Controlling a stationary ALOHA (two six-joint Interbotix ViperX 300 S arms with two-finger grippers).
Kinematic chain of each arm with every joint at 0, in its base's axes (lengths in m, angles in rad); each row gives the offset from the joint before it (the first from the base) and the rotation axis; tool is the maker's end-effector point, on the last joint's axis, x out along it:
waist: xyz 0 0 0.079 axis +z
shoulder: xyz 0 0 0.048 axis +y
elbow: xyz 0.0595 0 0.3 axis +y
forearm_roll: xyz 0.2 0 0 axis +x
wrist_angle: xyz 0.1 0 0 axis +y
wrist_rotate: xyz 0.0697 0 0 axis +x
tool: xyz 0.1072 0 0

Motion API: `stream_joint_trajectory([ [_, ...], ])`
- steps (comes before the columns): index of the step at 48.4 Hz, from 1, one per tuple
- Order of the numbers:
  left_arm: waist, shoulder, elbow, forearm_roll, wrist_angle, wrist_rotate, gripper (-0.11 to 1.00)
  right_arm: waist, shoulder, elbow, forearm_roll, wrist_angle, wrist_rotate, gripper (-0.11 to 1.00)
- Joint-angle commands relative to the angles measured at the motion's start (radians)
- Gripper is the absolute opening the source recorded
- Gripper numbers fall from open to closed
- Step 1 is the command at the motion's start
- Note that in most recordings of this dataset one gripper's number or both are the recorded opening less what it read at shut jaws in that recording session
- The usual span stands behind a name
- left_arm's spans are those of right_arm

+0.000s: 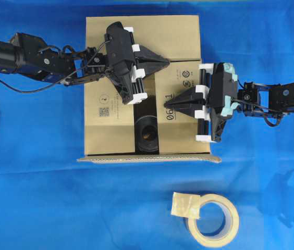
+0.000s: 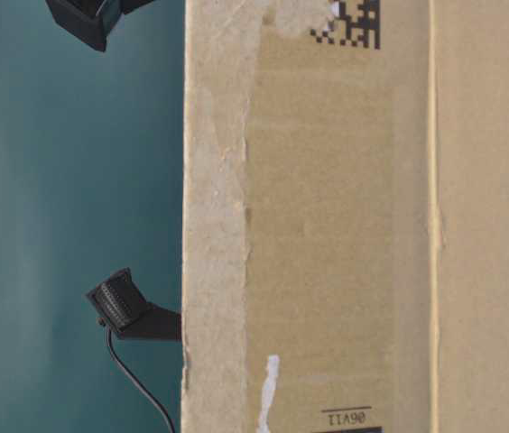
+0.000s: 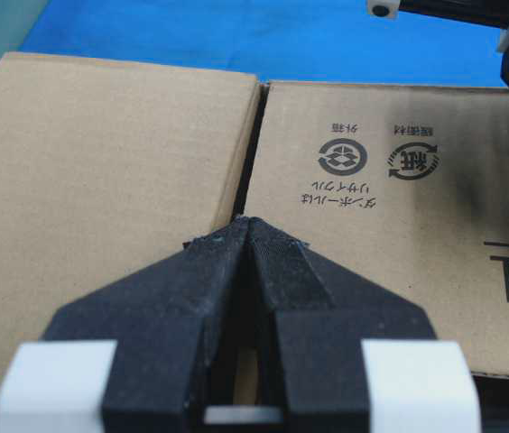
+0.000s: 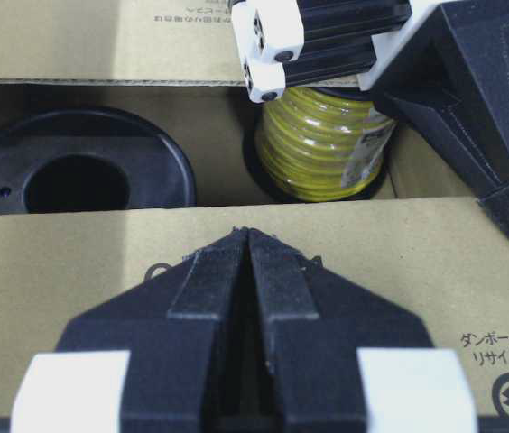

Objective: Close the cardboard box.
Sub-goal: 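Move the right gripper down to the front flap near the tape roll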

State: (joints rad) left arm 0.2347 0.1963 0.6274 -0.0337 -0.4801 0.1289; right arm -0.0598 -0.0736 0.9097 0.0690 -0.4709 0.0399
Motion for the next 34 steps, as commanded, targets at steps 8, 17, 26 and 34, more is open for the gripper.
stream_joint_trajectory([
  [8,0.009,-0.009,-0.006,-0.003,0.0,-0.003,0.0,0.021,-0.132,-0.02,0.002,0.051,0.002,0.0],
  [17,0.002,-0.011,-0.005,-0.002,0.003,-0.006,0.0,0.069,-0.259,-0.018,0.003,0.135,0.002,0.0],
  [26,0.0,-0.012,-0.002,-0.003,0.006,-0.014,0.0,0.158,-0.377,-0.017,0.003,0.164,0.002,0.0],
  [34,-0.002,-0.012,-0.002,-0.003,0.008,-0.018,0.0,0.261,-0.443,-0.006,0.002,0.156,0.0,0.0],
])
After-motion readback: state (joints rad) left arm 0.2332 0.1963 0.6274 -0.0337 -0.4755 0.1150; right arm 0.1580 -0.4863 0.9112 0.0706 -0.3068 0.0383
